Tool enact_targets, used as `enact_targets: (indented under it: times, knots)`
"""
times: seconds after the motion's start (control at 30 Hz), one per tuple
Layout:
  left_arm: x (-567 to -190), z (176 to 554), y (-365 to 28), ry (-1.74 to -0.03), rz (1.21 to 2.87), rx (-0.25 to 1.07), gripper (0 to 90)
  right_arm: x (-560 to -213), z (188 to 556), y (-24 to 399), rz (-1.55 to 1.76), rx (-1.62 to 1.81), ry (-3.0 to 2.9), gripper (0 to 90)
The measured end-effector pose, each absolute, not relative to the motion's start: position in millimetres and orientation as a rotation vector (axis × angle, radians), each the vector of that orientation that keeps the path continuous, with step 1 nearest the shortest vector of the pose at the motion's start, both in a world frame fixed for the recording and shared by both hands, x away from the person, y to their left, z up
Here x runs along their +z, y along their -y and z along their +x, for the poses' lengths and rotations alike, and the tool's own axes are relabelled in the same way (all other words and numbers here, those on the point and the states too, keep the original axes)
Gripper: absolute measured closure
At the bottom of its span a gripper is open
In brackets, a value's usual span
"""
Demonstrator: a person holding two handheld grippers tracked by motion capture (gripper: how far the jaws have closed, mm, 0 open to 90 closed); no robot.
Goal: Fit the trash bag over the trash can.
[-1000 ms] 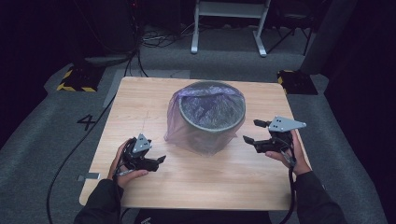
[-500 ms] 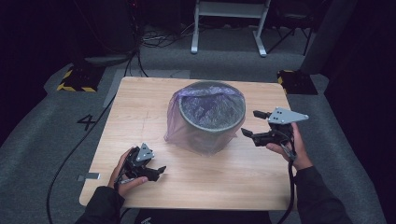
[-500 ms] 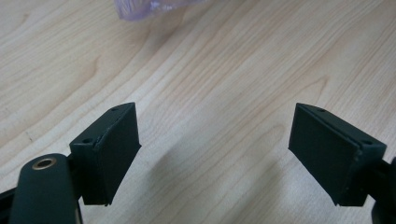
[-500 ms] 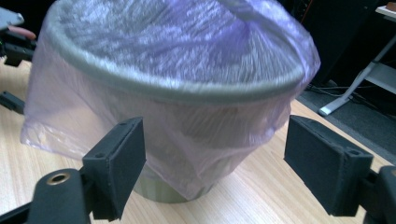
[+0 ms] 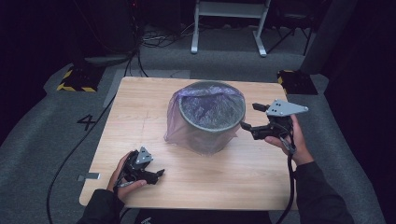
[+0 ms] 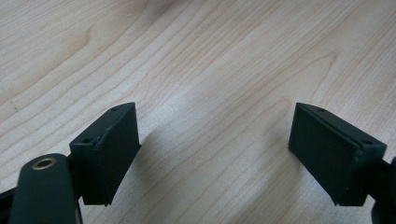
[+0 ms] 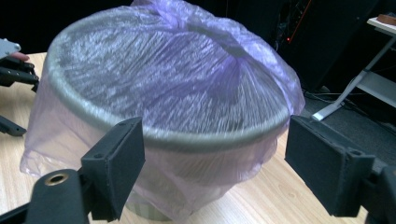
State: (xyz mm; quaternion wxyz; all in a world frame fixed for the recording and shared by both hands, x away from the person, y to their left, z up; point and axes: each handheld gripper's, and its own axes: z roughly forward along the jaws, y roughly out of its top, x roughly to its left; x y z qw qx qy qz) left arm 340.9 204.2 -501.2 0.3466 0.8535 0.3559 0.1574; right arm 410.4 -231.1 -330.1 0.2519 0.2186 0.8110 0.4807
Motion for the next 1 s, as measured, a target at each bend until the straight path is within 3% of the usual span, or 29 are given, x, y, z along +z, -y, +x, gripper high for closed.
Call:
enact_targets:
  times: [1.0]
  knots:
    - [-503.8,345.1,-208.5,-0.907,2.206,0.378,13.5,-311.6,449.2,196.7,0.634,1.272,-2.229,21.1]
